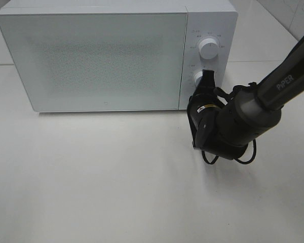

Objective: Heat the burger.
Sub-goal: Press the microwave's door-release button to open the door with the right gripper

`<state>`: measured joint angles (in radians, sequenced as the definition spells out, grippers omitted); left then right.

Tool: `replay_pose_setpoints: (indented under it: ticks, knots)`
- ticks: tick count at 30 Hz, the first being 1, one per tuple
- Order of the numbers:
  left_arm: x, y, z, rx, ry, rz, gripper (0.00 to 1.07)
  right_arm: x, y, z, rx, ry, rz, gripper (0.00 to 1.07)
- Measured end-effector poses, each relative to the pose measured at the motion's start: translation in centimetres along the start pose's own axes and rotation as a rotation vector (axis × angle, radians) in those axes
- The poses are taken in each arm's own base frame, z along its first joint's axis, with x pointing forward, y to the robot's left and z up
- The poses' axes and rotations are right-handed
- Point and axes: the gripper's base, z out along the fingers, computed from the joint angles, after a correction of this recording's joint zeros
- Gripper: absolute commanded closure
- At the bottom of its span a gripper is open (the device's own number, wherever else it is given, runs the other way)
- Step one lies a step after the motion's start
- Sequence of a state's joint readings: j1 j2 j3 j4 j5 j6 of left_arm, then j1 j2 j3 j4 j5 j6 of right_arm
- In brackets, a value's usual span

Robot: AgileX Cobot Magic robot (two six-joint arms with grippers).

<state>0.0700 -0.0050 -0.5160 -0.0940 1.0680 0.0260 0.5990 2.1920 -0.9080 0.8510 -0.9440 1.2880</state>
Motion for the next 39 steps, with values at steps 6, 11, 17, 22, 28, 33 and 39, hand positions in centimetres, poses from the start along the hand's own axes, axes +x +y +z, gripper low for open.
replay_pose_setpoints:
  ticks: [6, 11, 17, 22, 28, 33, 39]
  knots:
    - [0.0, 0.0, 0.0, 0.0, 0.0, 0.0, 0.09, 0.1, 0.2, 0.4, 0.0, -0.019, -0.003, 1.07]
    - [0.0, 0.0, 0.0, 0.0, 0.0, 0.0, 0.09, -0.1, 0.6, 0.8, -0.002, -0.038, -0.011, 1.07]
    - [0.0, 0.0, 0.0, 0.0, 0.0, 0.0, 0.09, 0.0, 0.6, 1.4, 0.029, -0.049, 0.01, 1.07]
    - [0.0, 0.0, 0.0, 0.0, 0.0, 0.0, 0.09, 0.2, 0.9, 1.6, 0.037, -0.06, 0.026, 1.07]
    - [0.0, 0.0, 0.0, 0.0, 0.0, 0.0, 0.09, 0.2, 0.9, 1.6, 0.039, -0.062, 0.016, 1.07]
    - [0.0, 0.0, 0.0, 0.0, 0.0, 0.0, 0.09, 0.3, 0.9, 1.6, 0.038, -0.055, 0.009, 1.07]
    - [0.0, 0.0, 0.0, 0.0, 0.0, 0.0, 0.09, 0.3, 0.9, 1.6, 0.045, -0.052, 0.009, 1.07]
